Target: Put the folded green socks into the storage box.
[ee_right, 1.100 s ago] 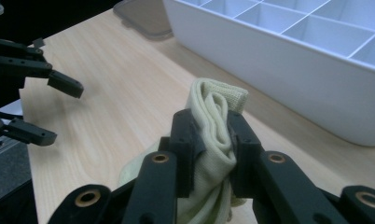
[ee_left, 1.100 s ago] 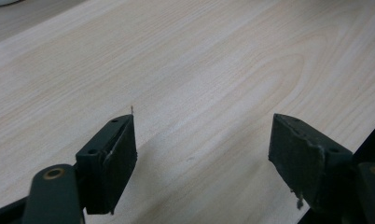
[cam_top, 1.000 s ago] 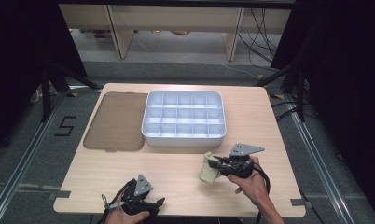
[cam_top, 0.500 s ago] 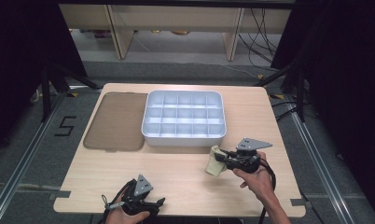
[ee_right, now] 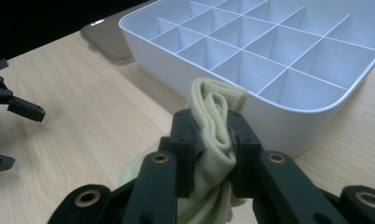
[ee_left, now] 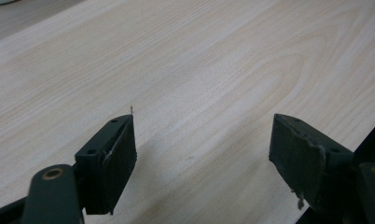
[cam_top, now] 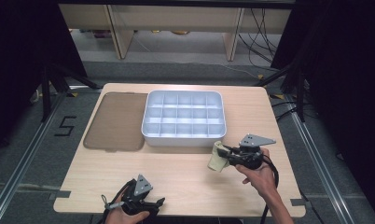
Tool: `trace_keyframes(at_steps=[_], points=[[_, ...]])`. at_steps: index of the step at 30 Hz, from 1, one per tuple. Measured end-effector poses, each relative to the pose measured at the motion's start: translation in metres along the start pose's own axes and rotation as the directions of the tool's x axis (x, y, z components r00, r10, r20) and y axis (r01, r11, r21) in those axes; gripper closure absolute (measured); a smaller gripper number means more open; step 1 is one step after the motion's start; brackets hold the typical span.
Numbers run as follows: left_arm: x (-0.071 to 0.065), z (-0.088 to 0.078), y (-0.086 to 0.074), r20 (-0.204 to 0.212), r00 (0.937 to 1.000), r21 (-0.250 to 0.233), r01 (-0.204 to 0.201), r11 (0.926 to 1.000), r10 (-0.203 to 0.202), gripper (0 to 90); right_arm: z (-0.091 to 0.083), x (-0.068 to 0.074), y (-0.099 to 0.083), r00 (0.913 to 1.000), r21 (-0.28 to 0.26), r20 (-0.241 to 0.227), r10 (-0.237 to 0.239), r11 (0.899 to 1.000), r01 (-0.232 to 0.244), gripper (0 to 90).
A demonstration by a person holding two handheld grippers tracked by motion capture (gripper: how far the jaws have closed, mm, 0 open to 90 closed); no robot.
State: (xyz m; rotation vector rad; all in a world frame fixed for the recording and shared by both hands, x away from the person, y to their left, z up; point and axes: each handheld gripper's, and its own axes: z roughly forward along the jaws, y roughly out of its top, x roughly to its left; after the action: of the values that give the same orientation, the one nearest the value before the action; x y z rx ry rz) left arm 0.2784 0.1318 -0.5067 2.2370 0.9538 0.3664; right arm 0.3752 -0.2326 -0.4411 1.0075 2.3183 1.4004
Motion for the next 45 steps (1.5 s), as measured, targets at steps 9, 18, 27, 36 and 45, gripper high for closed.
trace_keyframes(at_steps=[9,18,27,36,45], points=[[-0.001,0.002,0.0,-0.006,0.9999,-0.006,0.011,0.9999,-0.011,22.5,0.003,-0.004,0.005,0.9999,-0.014,-0.001,0.011,1.0,-0.011,75.4],[0.0,0.0,0.0,-0.001,1.0,-0.001,0.009,1.0,-0.009,22.5,-0.001,-0.01,0.015,0.9984,-0.017,0.041,-0.039,0.999,0.04,75.4],[0.001,0.0,0.0,-0.005,0.9999,-0.001,0.01,1.0,-0.01,22.5,-0.002,-0.013,0.025,0.9983,-0.033,0.058,-0.009,0.999,0.011,75.4],[0.001,-0.001,-0.001,-0.008,0.9998,-0.002,0.017,0.9999,-0.017,22.5,0.001,-0.019,0.037,0.9962,-0.062,0.083,-0.027,0.998,0.032,75.5],[0.002,-0.001,-0.001,-0.011,0.9998,-0.003,0.014,0.9999,-0.014,22.5,0.0,-0.028,0.049,0.9928,-0.067,0.111,-0.045,0.996,0.053,75.4]])
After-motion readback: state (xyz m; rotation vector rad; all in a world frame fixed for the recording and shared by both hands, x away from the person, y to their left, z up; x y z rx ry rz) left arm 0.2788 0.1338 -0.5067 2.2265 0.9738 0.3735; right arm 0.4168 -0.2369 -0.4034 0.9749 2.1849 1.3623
